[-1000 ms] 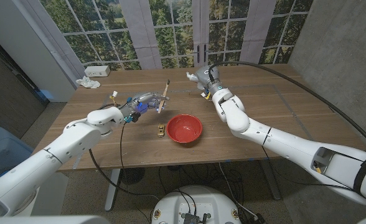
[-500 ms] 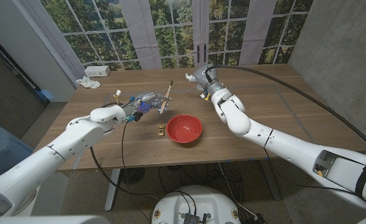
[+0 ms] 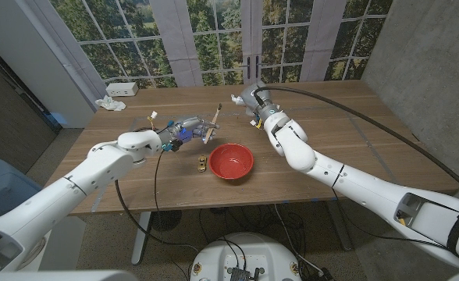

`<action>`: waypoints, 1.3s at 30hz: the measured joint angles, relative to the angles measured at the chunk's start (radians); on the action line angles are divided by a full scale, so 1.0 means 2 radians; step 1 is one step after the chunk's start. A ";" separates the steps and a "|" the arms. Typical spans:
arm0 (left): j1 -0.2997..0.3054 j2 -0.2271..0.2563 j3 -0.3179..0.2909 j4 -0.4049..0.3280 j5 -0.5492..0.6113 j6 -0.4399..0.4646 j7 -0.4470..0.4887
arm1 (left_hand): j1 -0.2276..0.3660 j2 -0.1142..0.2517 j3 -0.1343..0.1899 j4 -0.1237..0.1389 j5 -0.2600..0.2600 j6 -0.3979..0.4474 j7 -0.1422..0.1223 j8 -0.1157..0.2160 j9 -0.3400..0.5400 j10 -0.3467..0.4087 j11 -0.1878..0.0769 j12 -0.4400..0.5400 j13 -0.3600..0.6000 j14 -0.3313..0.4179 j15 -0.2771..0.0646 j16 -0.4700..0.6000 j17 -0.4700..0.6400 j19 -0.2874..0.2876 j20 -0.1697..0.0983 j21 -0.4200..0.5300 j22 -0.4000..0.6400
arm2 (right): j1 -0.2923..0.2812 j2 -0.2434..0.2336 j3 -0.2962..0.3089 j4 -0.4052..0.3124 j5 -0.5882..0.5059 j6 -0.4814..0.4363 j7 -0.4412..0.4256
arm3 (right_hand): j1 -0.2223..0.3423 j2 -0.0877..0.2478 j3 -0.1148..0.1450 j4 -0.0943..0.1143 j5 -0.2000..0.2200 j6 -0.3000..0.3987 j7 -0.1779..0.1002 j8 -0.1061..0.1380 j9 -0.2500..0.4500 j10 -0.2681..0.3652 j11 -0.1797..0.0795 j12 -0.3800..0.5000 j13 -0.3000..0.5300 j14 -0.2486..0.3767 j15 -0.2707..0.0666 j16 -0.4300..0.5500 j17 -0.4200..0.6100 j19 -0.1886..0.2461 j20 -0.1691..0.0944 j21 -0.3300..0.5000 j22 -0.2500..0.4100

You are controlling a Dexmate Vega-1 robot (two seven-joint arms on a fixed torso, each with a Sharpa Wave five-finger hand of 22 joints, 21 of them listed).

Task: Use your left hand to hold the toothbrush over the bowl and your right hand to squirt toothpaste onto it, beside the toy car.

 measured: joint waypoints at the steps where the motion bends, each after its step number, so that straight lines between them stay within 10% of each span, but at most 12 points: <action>1: -0.003 -0.001 0.002 0.001 0.001 0.002 -0.002 | 0.000 0.000 0.000 0.000 0.000 0.000 0.000 0.000 0.000 0.000 0.000 0.000 0.000 0.000 0.000 0.001 0.000 0.000 0.000 0.000 0.000 | -0.001 0.000 0.001 -0.002 -0.004 0.003 0.003 | 0.000 0.000 0.000 0.000 0.000 0.000 0.000 0.000 0.000 0.000 0.000 0.000 0.000 0.000 0.000 0.000 0.000 0.000 0.000 0.000 0.000; 39: -0.050 -0.009 0.034 0.032 0.013 0.032 -0.050 | 0.002 -0.002 0.000 0.000 -0.003 0.000 0.000 0.000 0.000 0.003 0.003 -0.002 0.001 -0.001 -0.001 0.000 0.000 0.000 0.000 0.000 0.000 | -0.007 0.002 0.013 -0.006 -0.062 0.066 0.030 | 0.002 0.001 0.000 0.000 0.000 0.003 -0.003 0.004 0.000 0.005 0.000 0.007 0.012 0.004 -0.001 -0.008 0.005 0.001 -0.005 0.003 0.000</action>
